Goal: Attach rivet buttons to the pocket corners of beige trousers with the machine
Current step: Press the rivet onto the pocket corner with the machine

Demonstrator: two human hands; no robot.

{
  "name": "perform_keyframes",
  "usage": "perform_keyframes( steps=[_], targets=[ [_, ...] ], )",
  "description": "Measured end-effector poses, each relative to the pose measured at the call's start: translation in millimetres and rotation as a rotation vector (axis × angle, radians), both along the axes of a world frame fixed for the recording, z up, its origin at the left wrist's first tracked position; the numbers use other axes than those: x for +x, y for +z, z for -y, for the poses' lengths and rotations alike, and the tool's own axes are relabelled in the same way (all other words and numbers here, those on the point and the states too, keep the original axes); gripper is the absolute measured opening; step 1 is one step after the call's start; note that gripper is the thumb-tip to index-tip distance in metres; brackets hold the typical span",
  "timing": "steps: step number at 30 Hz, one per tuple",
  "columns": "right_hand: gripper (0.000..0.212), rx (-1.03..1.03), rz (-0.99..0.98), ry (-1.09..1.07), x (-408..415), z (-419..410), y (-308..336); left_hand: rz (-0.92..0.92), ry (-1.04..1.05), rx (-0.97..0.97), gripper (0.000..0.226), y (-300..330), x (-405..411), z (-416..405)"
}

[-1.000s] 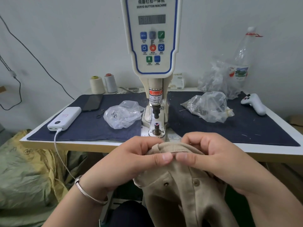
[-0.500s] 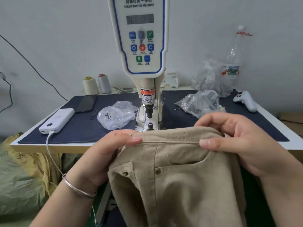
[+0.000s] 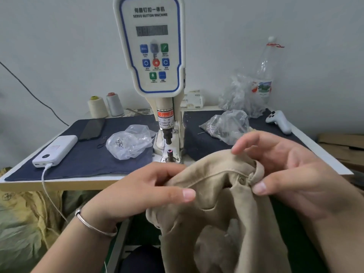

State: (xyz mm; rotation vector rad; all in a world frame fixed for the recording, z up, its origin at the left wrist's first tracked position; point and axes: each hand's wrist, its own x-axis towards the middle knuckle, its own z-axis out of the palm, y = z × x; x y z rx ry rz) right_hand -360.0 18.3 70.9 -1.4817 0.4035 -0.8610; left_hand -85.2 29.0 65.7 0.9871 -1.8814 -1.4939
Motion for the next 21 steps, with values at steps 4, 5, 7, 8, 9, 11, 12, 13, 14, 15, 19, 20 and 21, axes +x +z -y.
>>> perform_keyframes(
  steps=[4, 5, 7, 8, 9, 11, 12, 13, 14, 15, 19, 20, 21],
  targets=[
    [0.050, -0.173, -0.214, -0.280, 6, -14, 6, 0.120, -0.100, -0.057, 0.035, 9, -25, 4],
    [0.047, -0.247, -0.274, -0.394, 7, -18, 6, 0.044, -0.125, 0.022, 0.030, 9, -30, 5],
    [0.034, -0.395, -0.429, -0.632, 6, -23, 3, -0.201, -0.132, 0.201, 0.023, 10, -40, 7],
    [0.029, -0.442, -0.511, -0.734, 5, -26, -1, -0.305, -0.106, 0.247, 0.022, 10, -44, 8],
    [0.027, -0.444, -0.560, -0.792, 5, -28, -4, -0.368, -0.076, 0.258, 0.021, 9, -48, 11],
    [0.025, -0.252, -0.484, -0.728, 3, -33, -12, -0.403, -0.057, 0.236, 0.018, 9, -56, 16],
    [0.027, -0.088, -0.389, -0.619, 2, -34, -16, -0.401, -0.060, 0.225, 0.016, 9, -60, 17],
    [0.031, 0.046, -0.309, -0.508, 0, -36, -20, -0.389, -0.062, 0.216, 0.015, 9, -64, 18],
    [0.036, 0.074, -0.312, -0.433, -1, -39, -25, -0.370, -0.064, 0.202, 0.016, 7, -68, 18],
    [0.043, 0.028, -0.371, -0.406, -2, -42, -29, -0.349, -0.079, 0.186, 0.018, 4, -72, 17],
    [0.055, -0.157, -0.447, -0.660, -5, -52, -34, -0.297, -0.250, 0.139, 0.020, -8, -92, 9],
    [0.046, -0.181, -0.430, -0.729, -9, -55, -33, -0.284, -0.282, 0.127, 0.023, -8, -95, 7],
    [0.039, -0.209, -0.431, -0.785, -13, -57, -31, -0.276, -0.310, 0.112, 0.024, -8, -98, 6]
  ],
)
